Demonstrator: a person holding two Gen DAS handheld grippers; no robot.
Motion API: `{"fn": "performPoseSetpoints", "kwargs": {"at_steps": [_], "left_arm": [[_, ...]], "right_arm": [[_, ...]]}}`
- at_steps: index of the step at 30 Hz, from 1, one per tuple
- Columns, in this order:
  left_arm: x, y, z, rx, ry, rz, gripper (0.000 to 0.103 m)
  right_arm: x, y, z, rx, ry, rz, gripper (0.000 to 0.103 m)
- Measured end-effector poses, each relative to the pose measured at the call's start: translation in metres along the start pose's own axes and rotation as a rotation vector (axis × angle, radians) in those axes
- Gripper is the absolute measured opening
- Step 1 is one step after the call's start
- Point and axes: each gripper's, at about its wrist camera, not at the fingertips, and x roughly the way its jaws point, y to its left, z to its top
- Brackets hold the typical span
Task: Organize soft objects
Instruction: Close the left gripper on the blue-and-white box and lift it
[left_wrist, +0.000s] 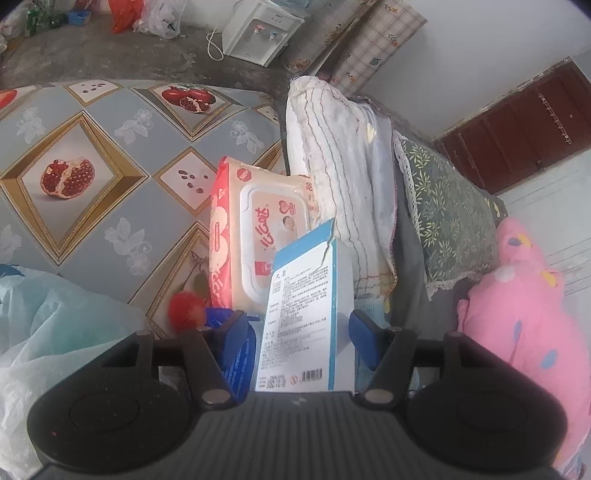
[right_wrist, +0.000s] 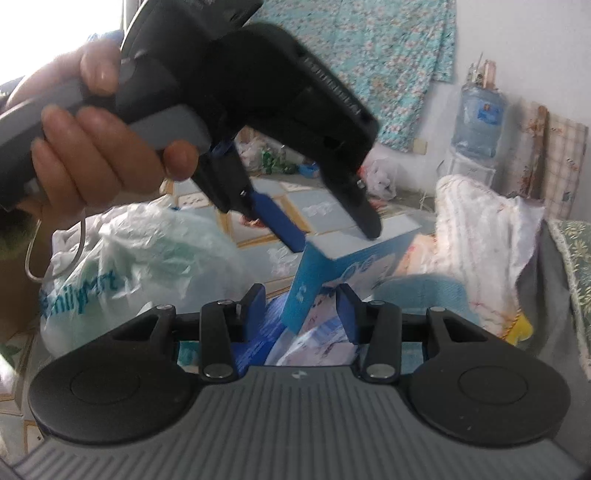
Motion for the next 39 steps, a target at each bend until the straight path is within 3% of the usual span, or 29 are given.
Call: {"fn": "performPoseSetpoints", "kwargs": {"at_steps": [8, 20, 27, 29, 36, 39], "left_arm": [[-0.006, 0.002, -0.002, 0.003, 0.023, -0.017, 0.063], [0.003, 0.001, 0.001, -0.001, 0.058, -0.025, 0.064], [-0.003, -0.003, 0.001, 0.012, 0.038, -0.034, 0.071], [-0.003, -0.004, 0.0, 0.021, 0.035, -0.023, 0.068], [-0.001, -0.008, 0.0, 0.058, 0.023, 0.021, 0.033], [-0.004, -0.014, -0.003, 0.1, -0.006, 0.046, 0.028]], "right_arm": [[0.006, 0.022, -0.001, -0.123, -0.001, -0.052, 0.042], [0.016, 0.007, 0.0, -0.078, 0.024, -0.051, 0.042], [0.018, 0.009, 0.005, -0.106, 0.014, -0.066, 0.043], [0.018, 0.009, 0.005, -0.101, 0.012, -0.064, 0.043], [0.018, 0.012, 0.002, -0.1, 0.014, -0.058, 0.043], [0.015, 0.011, 0.002, -0.089, 0.01, -0.059, 0.043]]}}
